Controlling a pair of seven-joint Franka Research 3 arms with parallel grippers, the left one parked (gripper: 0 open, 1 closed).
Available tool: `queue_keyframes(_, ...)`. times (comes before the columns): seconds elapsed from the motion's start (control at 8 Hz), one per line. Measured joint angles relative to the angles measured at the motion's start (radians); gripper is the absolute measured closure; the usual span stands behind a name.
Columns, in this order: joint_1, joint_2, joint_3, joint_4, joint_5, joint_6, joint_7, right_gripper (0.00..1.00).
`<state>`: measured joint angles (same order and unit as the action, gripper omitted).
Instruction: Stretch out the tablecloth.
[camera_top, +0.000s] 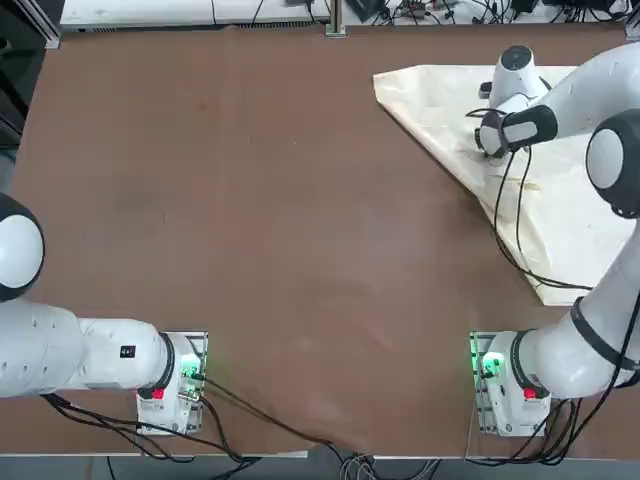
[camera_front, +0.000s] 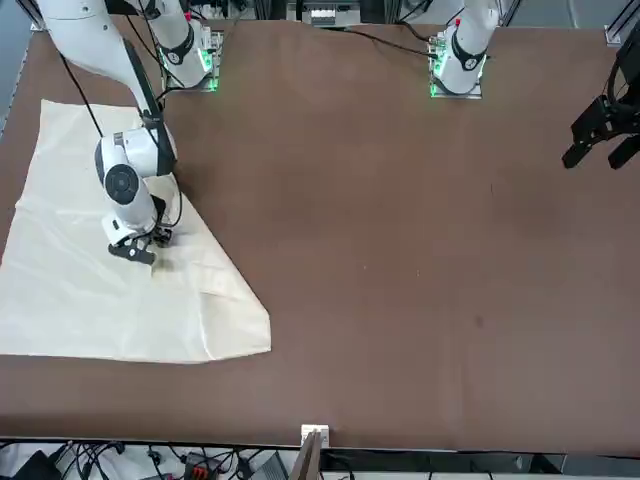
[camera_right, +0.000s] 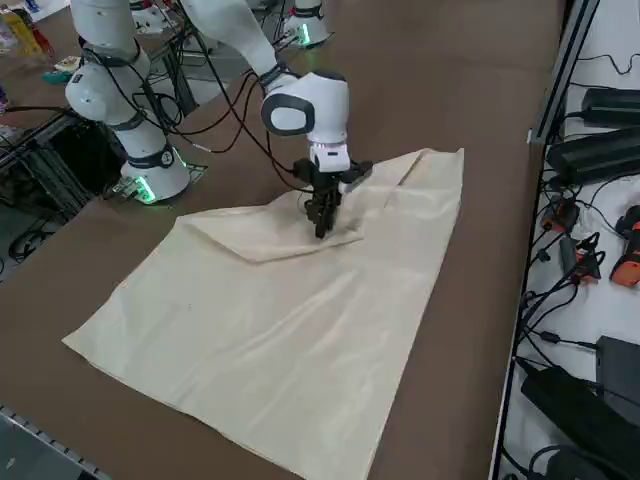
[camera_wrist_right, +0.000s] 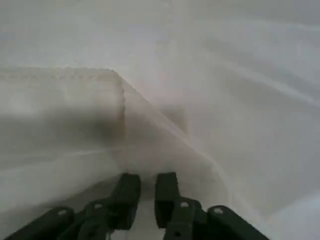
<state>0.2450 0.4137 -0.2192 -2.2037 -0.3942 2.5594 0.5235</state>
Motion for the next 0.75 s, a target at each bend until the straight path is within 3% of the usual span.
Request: queue_keyframes(0.75,-0.024,0.001,0.000,0.000,0.000,0.004,-0.033,0.98)
